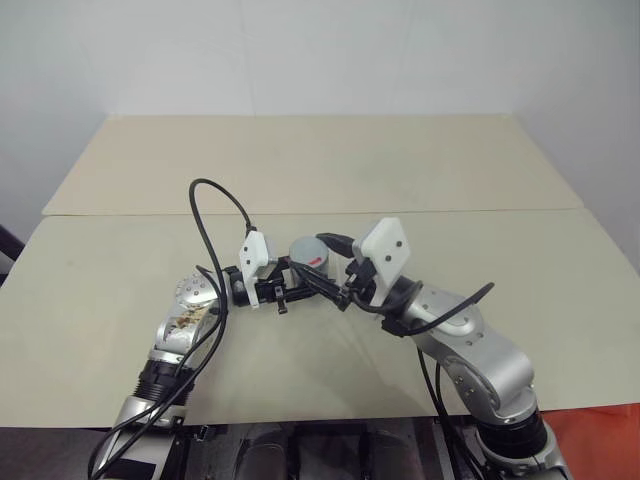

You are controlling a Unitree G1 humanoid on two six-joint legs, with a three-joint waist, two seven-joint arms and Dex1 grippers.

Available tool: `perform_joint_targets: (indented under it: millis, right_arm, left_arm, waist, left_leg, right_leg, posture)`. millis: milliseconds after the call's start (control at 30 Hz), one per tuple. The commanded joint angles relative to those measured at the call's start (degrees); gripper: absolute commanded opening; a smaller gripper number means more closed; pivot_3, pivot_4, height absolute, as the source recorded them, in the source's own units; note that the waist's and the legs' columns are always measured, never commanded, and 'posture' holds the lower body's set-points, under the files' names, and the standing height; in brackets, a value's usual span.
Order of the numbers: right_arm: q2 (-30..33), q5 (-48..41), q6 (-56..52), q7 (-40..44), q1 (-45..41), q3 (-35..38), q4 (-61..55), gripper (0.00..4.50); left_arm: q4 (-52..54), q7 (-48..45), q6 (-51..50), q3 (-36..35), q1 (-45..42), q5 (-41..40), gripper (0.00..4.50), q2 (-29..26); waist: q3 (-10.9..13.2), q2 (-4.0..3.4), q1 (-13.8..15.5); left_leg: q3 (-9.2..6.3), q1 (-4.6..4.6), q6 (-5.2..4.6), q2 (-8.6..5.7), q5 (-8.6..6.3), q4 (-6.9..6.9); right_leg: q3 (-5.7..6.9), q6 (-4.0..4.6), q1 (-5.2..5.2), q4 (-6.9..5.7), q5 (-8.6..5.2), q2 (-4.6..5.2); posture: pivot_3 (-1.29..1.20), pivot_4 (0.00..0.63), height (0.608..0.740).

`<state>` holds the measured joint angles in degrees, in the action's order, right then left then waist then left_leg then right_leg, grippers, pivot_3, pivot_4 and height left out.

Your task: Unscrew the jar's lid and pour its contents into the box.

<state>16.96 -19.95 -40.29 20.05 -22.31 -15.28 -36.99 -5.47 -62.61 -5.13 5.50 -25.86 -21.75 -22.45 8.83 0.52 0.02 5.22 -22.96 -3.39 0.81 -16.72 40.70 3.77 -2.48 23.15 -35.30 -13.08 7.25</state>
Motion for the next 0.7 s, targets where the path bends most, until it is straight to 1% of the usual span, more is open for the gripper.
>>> perform_joint_targets:
  millis: [33, 167, 300, 400, 500, 567, 700]
  right_arm:
    - [0.35, 0.61, -0.24, 0.07, -0.85, 0.8, -0.62, 2.77]
    - [1.86, -0.28, 0.67, 2.83, -1.03, 1.8, 0.26, 2.77]
    - [7.13, -4.22, 3.14, 12.27, -1.59, 4.24, 2.04, 2.77]
    - [10.73, -9.24, 3.81, 19.78, -2.9, 6.99, 4.46, 2.77]
    - [15.66, -16.04, 4.74, 33.09, -5.71, 9.08, 9.27, 2.77]
    - [18.37, -18.53, 5.71, 41.85, -8.5, 8.68, 13.98, 2.77]
    - [19.2, -19.52, 10.11, 57.29, -15.04, 6.24, 25.93, 2.77]
  left_arm:
    - [2.12, -0.85, 0.46, -0.79, 0.37, -1.24, 1.97, -0.37]
    - [2.33, -2.01, 0.33, -0.7, 0.42, -1.56, 1.97, -0.86]
    - [3.94, -4.78, -0.92, -0.75, 0.71, -3.15, 1.97, -2.1]
    - [6.67, -7.07, -2.61, -1.0, 1.45, -4.93, 1.97, -3.34]
    - [10.67, -9.28, -3.67, -0.46, 2.81, -6.13, 1.97, -4.82]
    - [12.55, -10.42, -4.76, -0.17, 3.19, -7.26, 1.97, -5.46]
    - [14.47, -11.23, -5.82, 0.41, 3.08, -8.07, 1.97, -6.12]
  waist:
    - [0.0, 0.0, -0.01]
    - [0.0, 0.0, -0.07]
    - [0.0, 0.0, -0.03]
    - [0.0, 0.0, -0.08]
    - [0.0, 0.0, -0.19]
    - [0.0, 0.0, -0.22]
    - [0.0, 0.0, -0.24]
  left_leg:
    - [0.0, 0.0, 0.0, 0.0, 0.0, 0.0]
    - [0.0, 0.0, 0.0, 0.0, 0.0, 0.0]
    - [0.0, 0.0, 0.0, 0.0, 0.0, 0.0]
    - [-0.02, -0.01, -0.01, 0.01, -0.01, -0.01]
    - [-0.01, 0.01, -0.02, 0.04, -0.01, -0.01]
    - [-0.01, 0.02, -0.06, 0.07, -0.04, 0.0]
    - [-0.01, 0.06, -0.1, 0.09, -0.06, 0.01]
  right_leg:
    - [0.0, 0.0, 0.0, 0.0, 0.0, 0.0]
    - [0.0, 0.0, 0.0, 0.0, 0.0, 0.0]
    - [0.0, 0.0, -0.01, 0.02, 0.0, 0.0]
    - [0.01, 0.0, -0.01, 0.05, 0.0, 0.0]
    - [-0.01, 0.0, -0.03, 0.05, 0.0, 0.0]
    - [-0.02, 0.0, -0.04, 0.07, 0.0, 0.0]
    - [-0.06, 0.01, -0.06, 0.09, 0.0, 0.0]
  posture:
    - [0.0, 0.15, 0.74]
    - [0.0, 0.15, 0.74]
    - [0.0, 0.15, 0.74]
    - [0.0, 0.15, 0.74]
    - [0.0, 0.15, 0.74]
    - [0.0, 0.15, 0.74]
    - [0.0, 0.15, 0.74]
